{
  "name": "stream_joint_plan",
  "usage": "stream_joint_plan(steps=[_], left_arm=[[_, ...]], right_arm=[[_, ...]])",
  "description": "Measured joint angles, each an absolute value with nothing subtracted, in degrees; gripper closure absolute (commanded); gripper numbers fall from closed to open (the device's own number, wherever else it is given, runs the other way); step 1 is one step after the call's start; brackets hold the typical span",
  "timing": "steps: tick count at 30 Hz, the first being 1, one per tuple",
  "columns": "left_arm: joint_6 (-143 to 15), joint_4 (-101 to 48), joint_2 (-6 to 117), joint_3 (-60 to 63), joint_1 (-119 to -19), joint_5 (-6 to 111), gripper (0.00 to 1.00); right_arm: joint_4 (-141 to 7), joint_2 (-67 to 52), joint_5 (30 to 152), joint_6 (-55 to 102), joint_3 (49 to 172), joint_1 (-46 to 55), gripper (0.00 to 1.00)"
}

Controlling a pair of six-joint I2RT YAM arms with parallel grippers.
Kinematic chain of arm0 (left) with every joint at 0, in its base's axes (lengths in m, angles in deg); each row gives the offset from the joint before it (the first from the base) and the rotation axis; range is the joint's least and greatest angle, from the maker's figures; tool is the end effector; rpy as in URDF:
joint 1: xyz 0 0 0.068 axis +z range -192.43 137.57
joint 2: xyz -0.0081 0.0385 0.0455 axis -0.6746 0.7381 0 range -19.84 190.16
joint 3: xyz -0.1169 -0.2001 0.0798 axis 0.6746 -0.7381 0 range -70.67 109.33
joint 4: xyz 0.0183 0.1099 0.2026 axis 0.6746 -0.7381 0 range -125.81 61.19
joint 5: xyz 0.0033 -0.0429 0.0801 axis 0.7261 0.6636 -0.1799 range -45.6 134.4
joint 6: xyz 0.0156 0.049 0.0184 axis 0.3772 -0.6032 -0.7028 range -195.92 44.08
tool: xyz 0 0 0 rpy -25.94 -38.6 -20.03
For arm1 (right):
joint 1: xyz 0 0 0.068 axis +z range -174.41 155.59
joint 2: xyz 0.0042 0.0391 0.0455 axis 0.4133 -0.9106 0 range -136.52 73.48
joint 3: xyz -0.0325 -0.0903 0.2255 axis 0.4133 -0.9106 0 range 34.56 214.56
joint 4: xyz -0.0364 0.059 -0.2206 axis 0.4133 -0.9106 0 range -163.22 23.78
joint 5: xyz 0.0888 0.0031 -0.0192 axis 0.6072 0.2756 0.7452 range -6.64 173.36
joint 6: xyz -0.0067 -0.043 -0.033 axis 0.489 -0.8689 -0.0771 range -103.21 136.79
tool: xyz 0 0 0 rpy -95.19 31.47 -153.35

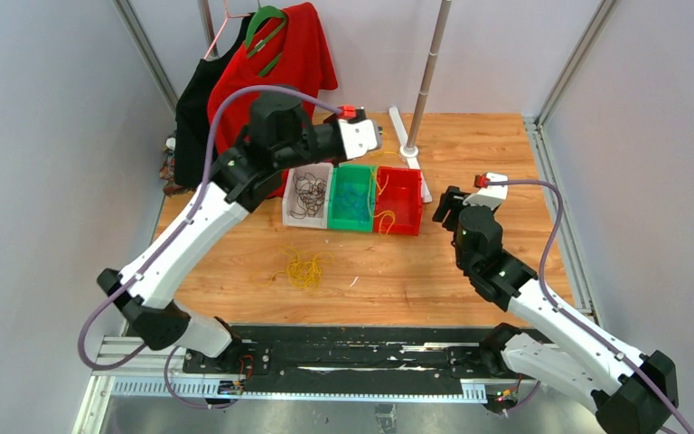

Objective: Untangle the cables

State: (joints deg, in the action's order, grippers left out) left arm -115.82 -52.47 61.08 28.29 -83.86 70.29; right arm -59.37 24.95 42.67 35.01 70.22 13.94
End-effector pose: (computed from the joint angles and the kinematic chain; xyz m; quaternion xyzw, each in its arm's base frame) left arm 0.1938 -0.1925 0.4581 0.5847 0.4497 -0.1747 0.6522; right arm 0.1606 0.0966 0.2902 0.1072 0.7269 0.0697 0.6748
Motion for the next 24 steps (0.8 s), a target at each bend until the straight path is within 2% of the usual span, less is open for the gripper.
stream_joint_plan(steps=[9, 24], left_arm=[[-115.8, -48.5, 71.8, 31.2, -83.9, 70.1, 1.0], [-123.0, -45.3, 76.1, 32.7, -83.9, 68.0, 1.0]], right_arm=[[-60.6, 23.9, 42.7, 36.4, 69.2, 10.8, 0.4], [-60.1, 22.0, 42.9, 36.9, 67.6, 9.2, 0.4]])
